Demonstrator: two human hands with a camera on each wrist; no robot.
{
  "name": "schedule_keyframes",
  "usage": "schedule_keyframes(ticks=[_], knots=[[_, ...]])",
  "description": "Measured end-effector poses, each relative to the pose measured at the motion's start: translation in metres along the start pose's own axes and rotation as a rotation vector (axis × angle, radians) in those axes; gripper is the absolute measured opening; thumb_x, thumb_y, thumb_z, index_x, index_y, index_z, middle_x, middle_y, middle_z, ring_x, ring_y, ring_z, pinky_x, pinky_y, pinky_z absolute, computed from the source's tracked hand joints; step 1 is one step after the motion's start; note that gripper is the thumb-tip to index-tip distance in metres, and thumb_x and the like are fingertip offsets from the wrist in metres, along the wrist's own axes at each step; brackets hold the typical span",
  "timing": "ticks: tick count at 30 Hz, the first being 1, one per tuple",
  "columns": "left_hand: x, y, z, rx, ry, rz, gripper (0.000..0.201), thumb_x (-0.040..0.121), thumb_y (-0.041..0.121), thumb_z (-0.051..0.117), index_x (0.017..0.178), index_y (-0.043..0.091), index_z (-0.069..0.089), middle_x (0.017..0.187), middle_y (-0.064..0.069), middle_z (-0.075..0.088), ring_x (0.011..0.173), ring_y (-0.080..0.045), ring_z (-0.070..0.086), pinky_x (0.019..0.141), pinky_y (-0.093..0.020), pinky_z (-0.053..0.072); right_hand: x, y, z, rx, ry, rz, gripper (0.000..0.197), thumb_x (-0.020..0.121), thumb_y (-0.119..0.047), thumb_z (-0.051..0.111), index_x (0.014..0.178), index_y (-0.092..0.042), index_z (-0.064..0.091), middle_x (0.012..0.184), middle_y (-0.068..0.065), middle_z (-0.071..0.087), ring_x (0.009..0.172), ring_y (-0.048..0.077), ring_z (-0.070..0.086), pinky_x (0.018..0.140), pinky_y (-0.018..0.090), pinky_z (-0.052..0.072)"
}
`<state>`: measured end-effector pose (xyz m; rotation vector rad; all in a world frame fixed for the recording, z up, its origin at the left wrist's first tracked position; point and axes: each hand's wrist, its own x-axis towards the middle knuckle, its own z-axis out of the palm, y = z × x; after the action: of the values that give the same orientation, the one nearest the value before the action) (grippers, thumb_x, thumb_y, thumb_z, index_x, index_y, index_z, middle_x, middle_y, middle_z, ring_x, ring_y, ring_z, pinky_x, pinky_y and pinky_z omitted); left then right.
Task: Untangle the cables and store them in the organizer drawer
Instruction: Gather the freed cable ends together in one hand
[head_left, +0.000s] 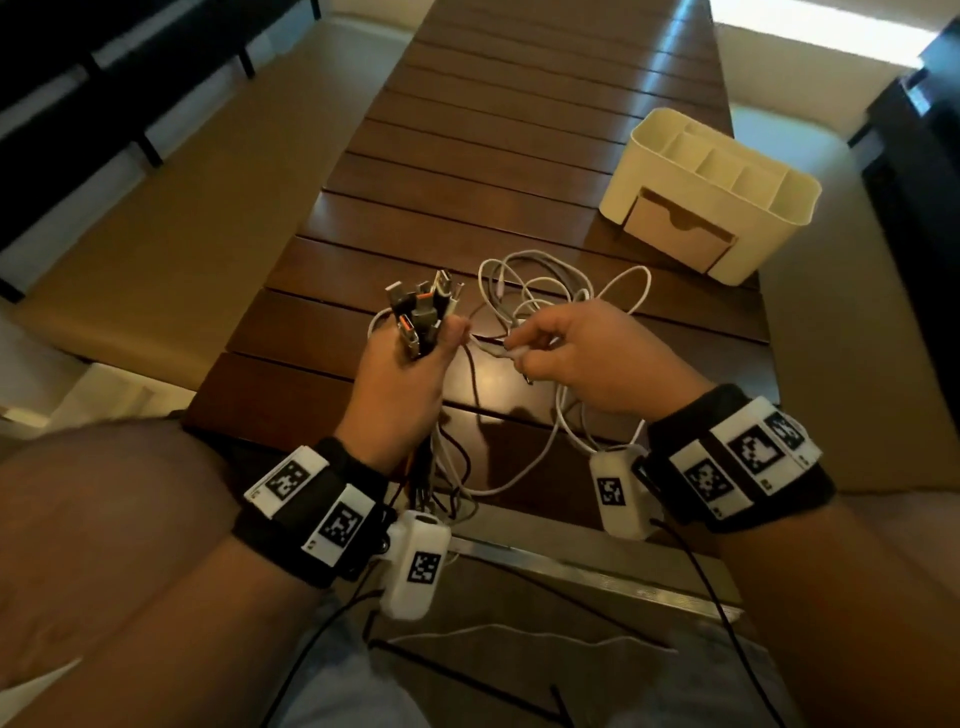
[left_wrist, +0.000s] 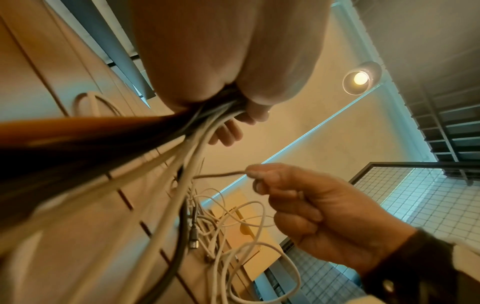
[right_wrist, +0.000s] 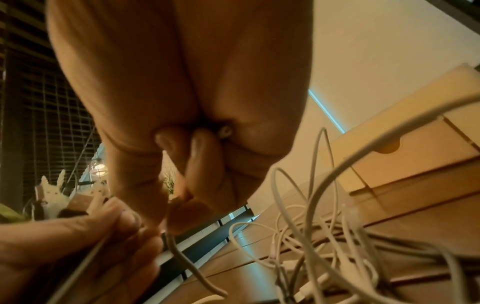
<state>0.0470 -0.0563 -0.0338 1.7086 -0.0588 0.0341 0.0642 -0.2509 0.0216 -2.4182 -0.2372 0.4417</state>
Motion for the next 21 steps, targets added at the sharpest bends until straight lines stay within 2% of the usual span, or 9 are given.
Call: schedule_keyframes(ticks=[2, 4, 7, 8, 11, 12, 16, 19, 21], knots=[[-0.003, 0.000, 0.002, 0.013, -0.021, -0.006, 0.029, 0.098, 0.042, 0.057, 0.098, 0.017, 0.072, 0.095, -0.015, 0.071, 0.095, -0.032, 0.067, 0.092, -0.060, 0.050, -0.004, -0.005, -0.001, 0.074, 0.006, -0.011, 0.011, 0.089, -0.028, 0.069, 0.097, -0.035, 0.071, 0.089, -0.012, 0.068, 0.080, 0.009, 0.065, 0.072, 0.028, 0.053], [-0.006, 0.001, 0.004, 0.041, -0.066, -0.003, 0.024, 0.101, 0.033, 0.055, 0.105, 0.017, 0.073, 0.102, -0.004, 0.073, 0.101, -0.017, 0.068, 0.094, -0.053, 0.052, -0.007, -0.012, -0.002, 0.120, -0.005, -0.030, 0.011, 0.088, -0.026, 0.069, 0.091, -0.035, 0.074, 0.085, -0.006, 0.070, 0.077, 0.017, 0.065, 0.072, 0.035, 0.054], [-0.009, 0.002, 0.007, 0.043, -0.127, 0.016, 0.030, 0.100, 0.035, 0.053, 0.109, 0.011, 0.070, 0.100, -0.005, 0.072, 0.097, -0.018, 0.068, 0.086, -0.050, 0.055, -0.010, -0.020, -0.004, 0.128, -0.027, -0.059, 0.012, 0.087, -0.024, 0.068, 0.090, -0.032, 0.077, 0.086, -0.003, 0.073, 0.082, 0.027, 0.067, 0.076, 0.043, 0.056], [-0.011, 0.003, 0.009, 0.028, -0.137, 0.032, 0.029, 0.101, 0.033, 0.054, 0.110, 0.009, 0.068, 0.099, -0.006, 0.072, 0.095, -0.018, 0.069, 0.086, -0.046, 0.056, -0.011, -0.020, -0.004, 0.147, -0.014, -0.066, 0.012, 0.088, -0.023, 0.067, 0.091, -0.029, 0.077, 0.087, -0.005, 0.074, 0.083, 0.024, 0.067, 0.076, 0.040, 0.056], [-0.014, 0.005, 0.011, -0.079, -0.174, 0.046, 0.027, 0.101, 0.020, 0.052, 0.115, 0.000, 0.065, 0.102, -0.014, 0.072, 0.094, -0.018, 0.072, 0.084, -0.028, 0.057, -0.012, -0.022, -0.003, 0.233, 0.050, -0.095, 0.010, 0.091, -0.017, 0.065, 0.093, -0.020, 0.074, 0.081, -0.008, 0.073, 0.072, 0.001, 0.067, 0.064, 0.014, 0.050], [-0.014, 0.005, 0.011, -0.105, -0.180, 0.037, 0.027, 0.101, 0.015, 0.051, 0.116, -0.003, 0.063, 0.101, -0.015, 0.072, 0.091, -0.017, 0.072, 0.081, -0.023, 0.056, -0.012, -0.023, -0.001, 0.246, 0.081, -0.102, 0.009, 0.091, -0.016, 0.065, 0.094, -0.020, 0.073, 0.080, -0.007, 0.072, 0.070, -0.002, 0.066, 0.063, 0.010, 0.047], [-0.014, 0.005, 0.009, -0.153, -0.227, 0.019, 0.027, 0.103, 0.011, 0.047, 0.118, -0.007, 0.061, 0.093, -0.013, 0.071, 0.083, -0.012, 0.072, 0.076, -0.020, 0.054, -0.008, -0.023, 0.007, 0.285, 0.218, -0.130, 0.010, 0.089, -0.019, 0.070, 0.096, -0.022, 0.065, 0.082, -0.002, 0.070, 0.071, 0.005, 0.065, 0.068, 0.023, 0.054], [-0.014, 0.007, 0.007, -0.166, -0.256, 0.021, 0.022, 0.103, 0.011, 0.046, 0.112, -0.002, 0.062, 0.086, -0.006, 0.069, 0.080, -0.011, 0.070, 0.074, -0.021, 0.054, -0.008, -0.024, 0.009, 0.353, 0.225, -0.156, 0.010, 0.089, -0.015, 0.071, 0.097, -0.017, 0.066, 0.085, 0.001, 0.072, 0.076, 0.012, 0.069, 0.071, 0.024, 0.057], [-0.013, 0.007, 0.006, -0.147, -0.259, 0.034, 0.020, 0.104, 0.015, 0.047, 0.101, 0.002, 0.063, 0.079, 0.000, 0.066, 0.075, -0.011, 0.066, 0.071, -0.022, 0.052, -0.007, -0.024, 0.011, 0.400, 0.217, -0.173, 0.011, 0.089, -0.014, 0.071, 0.098, -0.016, 0.066, 0.087, 0.003, 0.072, 0.080, 0.016, 0.070, 0.074, 0.026, 0.058]])
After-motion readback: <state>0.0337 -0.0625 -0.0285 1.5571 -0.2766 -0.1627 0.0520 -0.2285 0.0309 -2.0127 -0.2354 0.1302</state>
